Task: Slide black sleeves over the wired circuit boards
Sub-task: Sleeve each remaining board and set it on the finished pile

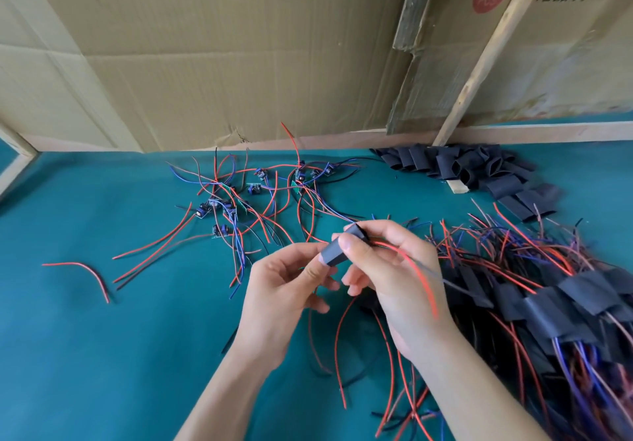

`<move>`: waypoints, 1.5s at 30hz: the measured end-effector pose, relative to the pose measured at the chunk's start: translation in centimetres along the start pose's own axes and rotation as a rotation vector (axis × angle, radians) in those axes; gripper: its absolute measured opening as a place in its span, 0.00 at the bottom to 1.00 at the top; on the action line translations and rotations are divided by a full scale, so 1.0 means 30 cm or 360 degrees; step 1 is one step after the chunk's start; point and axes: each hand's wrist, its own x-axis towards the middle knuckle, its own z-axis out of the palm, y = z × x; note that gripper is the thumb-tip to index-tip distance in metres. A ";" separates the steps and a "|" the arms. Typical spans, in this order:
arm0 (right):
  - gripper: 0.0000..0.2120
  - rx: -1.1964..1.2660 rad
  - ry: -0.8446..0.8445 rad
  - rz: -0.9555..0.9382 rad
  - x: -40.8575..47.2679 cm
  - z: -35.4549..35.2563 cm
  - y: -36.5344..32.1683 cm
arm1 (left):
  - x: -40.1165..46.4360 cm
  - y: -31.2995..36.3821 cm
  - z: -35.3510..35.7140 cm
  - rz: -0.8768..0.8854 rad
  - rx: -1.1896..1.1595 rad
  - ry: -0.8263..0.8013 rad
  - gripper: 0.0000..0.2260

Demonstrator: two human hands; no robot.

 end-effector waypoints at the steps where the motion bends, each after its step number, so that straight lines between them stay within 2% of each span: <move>1: 0.05 0.0031 0.0023 0.0029 -0.001 0.004 -0.002 | -0.002 0.004 -0.001 0.0020 0.0023 -0.0014 0.05; 6: 0.07 -0.0078 -0.0006 0.0032 -0.009 0.017 -0.015 | -0.012 0.006 0.010 -0.0010 -0.0034 -0.0118 0.09; 9: 0.06 -0.0313 0.0160 -0.0042 0.006 -0.020 -0.066 | -0.012 0.017 0.009 -0.0097 -0.0070 -0.0348 0.09; 10: 0.07 -0.0480 0.0218 -0.0104 0.011 -0.049 -0.099 | -0.012 0.020 0.010 -0.0135 -0.0070 -0.0385 0.09; 12: 0.12 -0.1115 0.0158 -0.0181 0.023 -0.129 -0.180 | -0.008 0.020 0.011 -0.0197 -0.0049 -0.0315 0.06; 14: 0.17 -0.1864 -0.0026 -0.0053 0.022 -0.207 -0.265 | 0.000 0.017 0.007 -0.0246 0.0002 -0.0138 0.02; 15: 0.18 -0.2111 -0.0022 0.0021 0.024 -0.239 -0.303 | 0.005 0.015 0.004 -0.0267 0.0036 -0.0052 0.03; 17: 0.19 -0.2285 0.0099 0.0000 0.034 -0.253 -0.365 | 0.013 0.012 -0.002 -0.0302 0.0102 0.0086 0.07; 18: 0.18 -0.2275 0.0133 -0.0071 0.045 -0.236 -0.383 | 0.016 0.011 -0.002 -0.0312 0.0127 0.0127 0.07; 20: 0.15 -0.2171 0.0039 -0.0235 0.088 -0.166 -0.382 | 0.016 0.010 0.001 -0.0330 0.0169 0.0170 0.07; 23: 0.10 -0.2036 -0.0379 -0.0299 0.193 -0.011 -0.289 | 0.017 0.011 0.002 -0.0345 0.0218 0.0185 0.07; 24: 0.10 -0.2092 -0.0533 -0.0266 0.240 0.036 -0.239 | 0.016 0.011 0.001 -0.0348 0.0234 0.0179 0.07; 26: 0.17 -0.2274 -0.0768 -0.0045 0.325 0.109 -0.139 | 0.014 0.012 0.000 -0.0359 0.0265 0.0141 0.07; 28: 0.20 -0.2354 -0.0861 0.0169 0.380 0.141 -0.066 | 0.012 0.013 -0.002 -0.0378 0.0278 0.0108 0.06; 30: 0.08 -0.2313 -0.0772 0.0202 0.412 0.141 -0.021 | 0.015 0.012 -0.007 -0.0381 0.0273 0.0097 0.06; 31: 0.05 -0.2198 -0.0695 0.0183 0.416 0.133 -0.016 | 0.017 0.011 -0.009 -0.0381 0.0266 0.0096 0.06; 33: 0.14 -0.1935 -0.0555 0.0202 0.419 0.105 -0.029 | 0.021 0.009 -0.011 -0.0381 0.0249 0.0090 0.06; 35: 0.12 -0.1756 -0.0439 0.0230 0.414 0.072 -0.055 | 0.022 0.008 -0.013 -0.0375 0.0246 0.0092 0.06; 38: 0.19 -0.1588 -0.0418 0.0333 0.389 0.021 -0.091 | 0.024 0.007 -0.015 -0.0377 0.0237 0.0126 0.07; 45: 0.06 -0.1390 -0.0357 0.0332 0.337 -0.088 -0.158 | 0.026 0.006 -0.017 -0.0367 0.0165 0.0199 0.06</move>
